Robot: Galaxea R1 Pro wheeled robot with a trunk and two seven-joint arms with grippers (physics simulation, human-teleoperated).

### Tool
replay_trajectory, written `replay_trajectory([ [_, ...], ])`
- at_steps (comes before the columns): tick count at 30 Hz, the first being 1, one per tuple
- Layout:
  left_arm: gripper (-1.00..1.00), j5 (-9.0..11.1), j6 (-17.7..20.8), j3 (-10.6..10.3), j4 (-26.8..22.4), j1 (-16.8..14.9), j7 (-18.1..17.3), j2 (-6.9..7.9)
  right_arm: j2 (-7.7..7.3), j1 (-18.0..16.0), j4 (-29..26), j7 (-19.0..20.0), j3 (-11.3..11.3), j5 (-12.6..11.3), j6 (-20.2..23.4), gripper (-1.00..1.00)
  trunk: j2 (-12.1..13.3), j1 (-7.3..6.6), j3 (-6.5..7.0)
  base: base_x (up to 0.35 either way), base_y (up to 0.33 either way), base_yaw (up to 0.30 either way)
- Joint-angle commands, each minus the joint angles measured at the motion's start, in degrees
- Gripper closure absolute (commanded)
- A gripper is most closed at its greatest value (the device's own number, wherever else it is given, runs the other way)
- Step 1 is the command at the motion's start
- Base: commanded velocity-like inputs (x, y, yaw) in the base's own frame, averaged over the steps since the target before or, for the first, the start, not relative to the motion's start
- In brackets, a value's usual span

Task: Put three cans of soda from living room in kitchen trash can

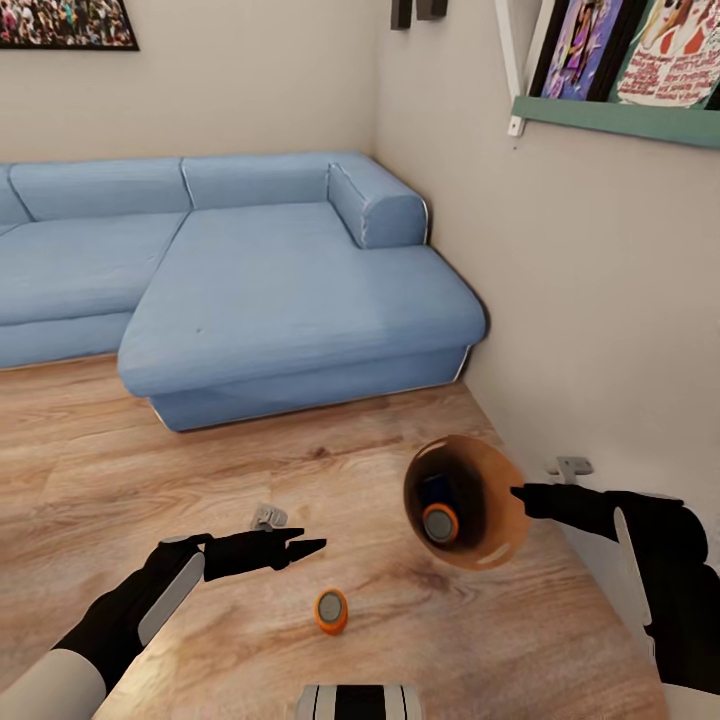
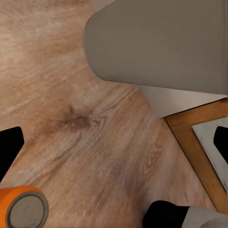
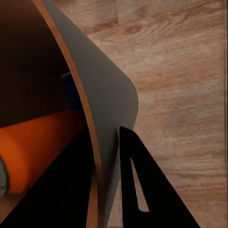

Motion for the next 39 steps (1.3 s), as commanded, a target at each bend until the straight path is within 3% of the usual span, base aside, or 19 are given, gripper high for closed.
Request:
replay_trajectory([
  [1,-1.00,0.0,0.0,0.0,0.0,0.0,0.0,0.00,0.00,0.0,0.0,0.2,0.0,-1.1,0.3,1.00,0.0,-0.01,-0.06,0.000,0.000,-0.177],
  [9,-1.00,0.0,0.0,0.0,0.0,0.0,0.0,-0.09,-0.04,0.0,0.0,0.2,-1.4,-1.1,0.3,1.00,0.0,-0.01,-0.72,0.000,0.000,-0.129],
  [39,-1.00,0.0,0.1,0.0,0.0,0.0,0.0,-0.30,0.05,0.0,0.1,0.0,-1.4,-1.0,0.3,1.00,0.0,-0.01,-3.06,0.000,0.000,-0.006],
])
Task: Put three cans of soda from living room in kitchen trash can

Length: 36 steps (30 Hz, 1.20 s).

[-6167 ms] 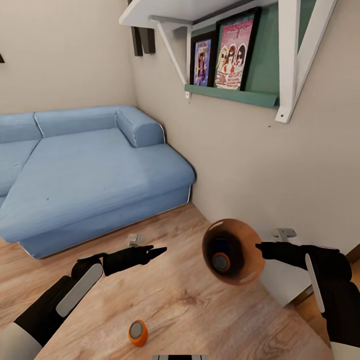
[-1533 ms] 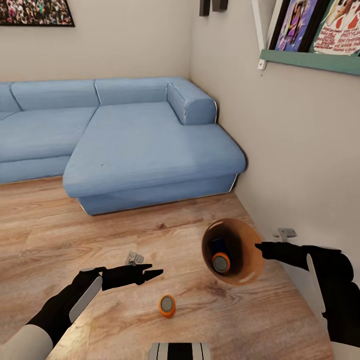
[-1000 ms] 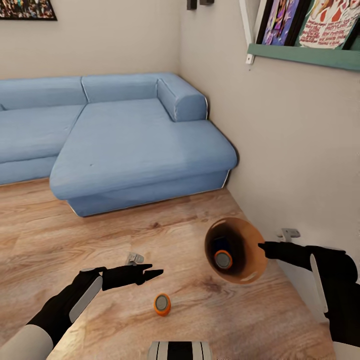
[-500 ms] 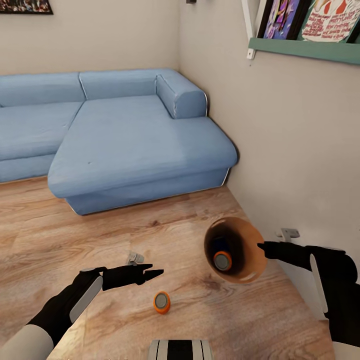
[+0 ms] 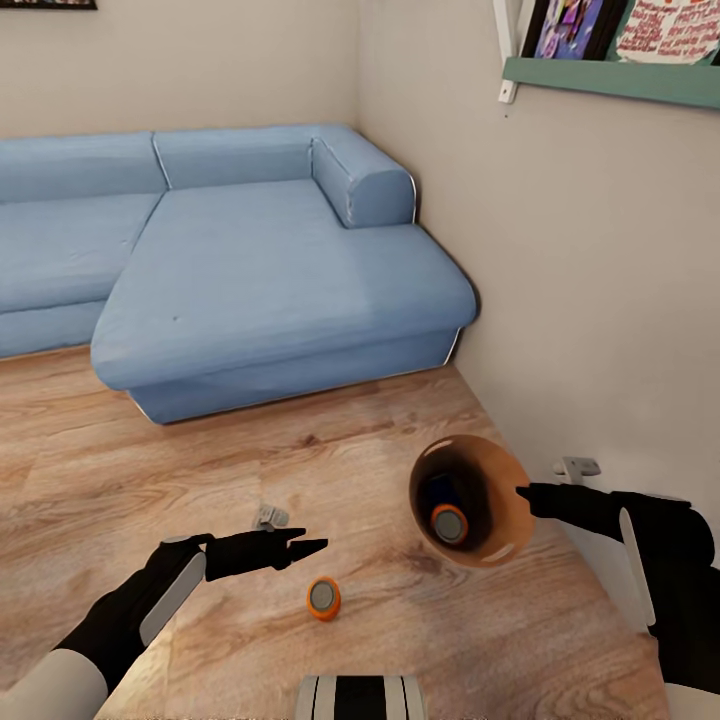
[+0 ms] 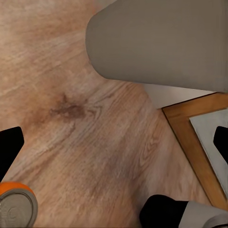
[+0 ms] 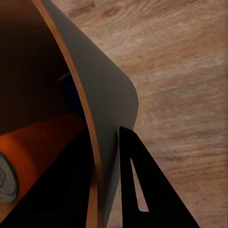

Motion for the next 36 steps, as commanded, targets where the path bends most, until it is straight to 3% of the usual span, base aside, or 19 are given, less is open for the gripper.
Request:
replay_trajectory([
  [1,-1.00,0.0,0.0,0.0,0.0,0.0,0.0,0.04,-0.01,0.0,0.0,0.3,0.0,-1.7,0.4,1.00,0.0,-0.01,-0.09,0.000,0.000,0.000],
  [36,-1.00,0.0,-0.1,-0.2,-0.5,0.0,0.0,0.27,-0.12,0.0,0.3,0.6,0.0,-1.5,-0.7,1.00,0.0,-0.01,-3.37,0.000,0.000,0.000],
])
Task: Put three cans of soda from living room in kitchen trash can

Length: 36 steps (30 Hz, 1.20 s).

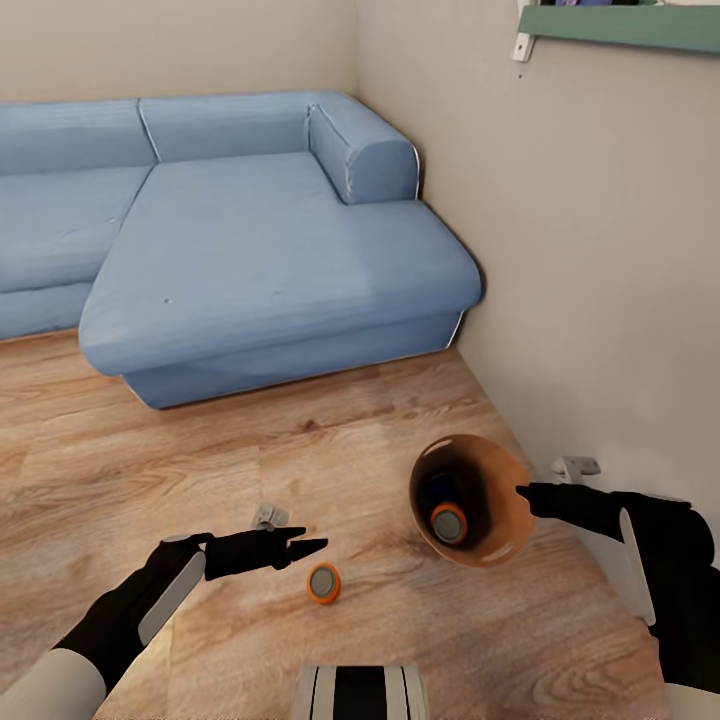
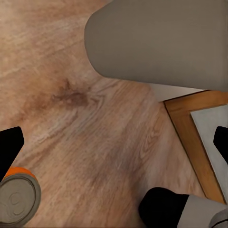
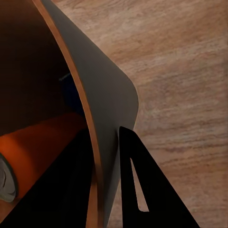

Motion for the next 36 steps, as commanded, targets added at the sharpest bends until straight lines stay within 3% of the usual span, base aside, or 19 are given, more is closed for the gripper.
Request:
replay_trajectory([
  [1,-1.00,0.0,0.0,0.0,0.0,0.0,0.0,-0.08,0.00,0.0,0.0,0.3,0.0,-1.6,0.4,1.00,0.0,-0.01,-0.09,0.000,0.000,0.000],
  [36,-1.00,0.2,0.0,0.4,0.7,0.0,0.5,-0.50,0.09,0.0,0.0,0.4,0.1,-1.6,0.4,1.00,0.0,-0.01,-3.37,0.000,0.000,0.000],
])
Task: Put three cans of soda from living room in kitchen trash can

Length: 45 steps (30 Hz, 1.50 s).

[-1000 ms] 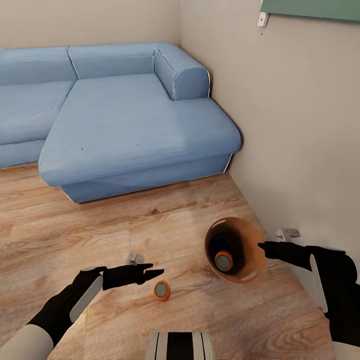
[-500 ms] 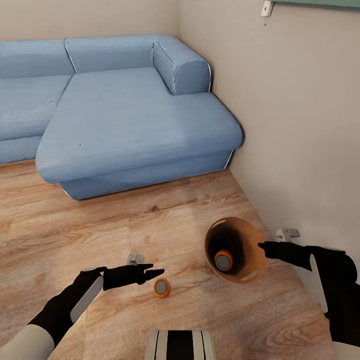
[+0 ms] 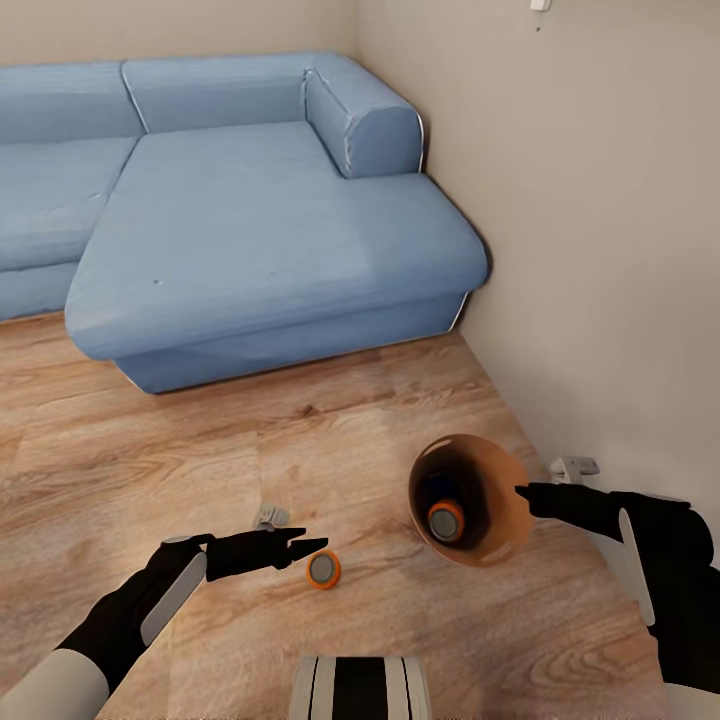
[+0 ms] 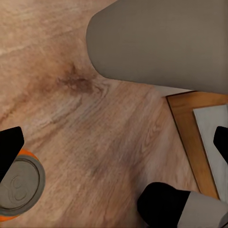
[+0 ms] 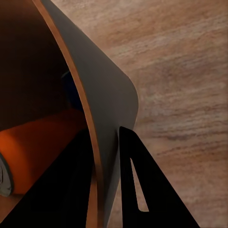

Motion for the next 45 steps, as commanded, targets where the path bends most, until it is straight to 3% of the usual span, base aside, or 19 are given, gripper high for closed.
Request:
replay_trajectory([
  [1,-1.00,0.0,0.0,0.0,0.0,0.0,0.0,0.00,0.00,0.0,0.0,0.3,0.0,-1.5,0.4,1.00,0.0,-0.01,-0.09,0.000,0.000,0.000],
  [19,-1.00,-0.1,-0.1,0.0,-0.1,0.0,-0.4,0.09,-0.07,0.0,0.0,0.3,-0.1,-1.5,0.5,1.00,0.0,-0.01,-1.74,0.000,0.000,0.000],
  [38,-1.00,-0.2,0.3,-0.3,-0.2,0.0,0.2,0.06,-0.17,0.0,-0.4,0.3,-0.2,-1.6,0.4,1.00,0.0,-0.01,-1.85,0.000,0.000,0.000],
  [41,-1.00,-1.7,2.1,-0.7,-0.7,0.0,4.4,-0.31,-0.17,0.0,-0.4,0.2,-0.2,-1.6,0.4,1.00,0.0,-0.01,-1.85,0.000,0.000,0.000],
  [42,-1.00,-3.1,5.6,-0.7,-1.5,0.0,10.5,-1.61,-0.17,0.0,-0.4,0.2,-0.2,-1.6,0.4,1.00,0.0,-0.01,-1.85,0.000,0.000,0.000],
  [43,-1.00,-3.4,6.5,-0.7,-1.8,0.0,12.2,-2.06,-0.17,0.0,-0.4,0.2,-0.2,-1.6,0.4,1.00,0.0,-0.01,-1.85,0.000,0.000,0.000],
  [45,-1.00,-4.1,9.6,-0.9,-2.7,0.0,19.8,-4.34,-0.17,0.0,-0.4,0.2,-0.2,-1.6,0.4,1.00,0.0,-0.01,-1.85,0.000,0.000,0.000],
])
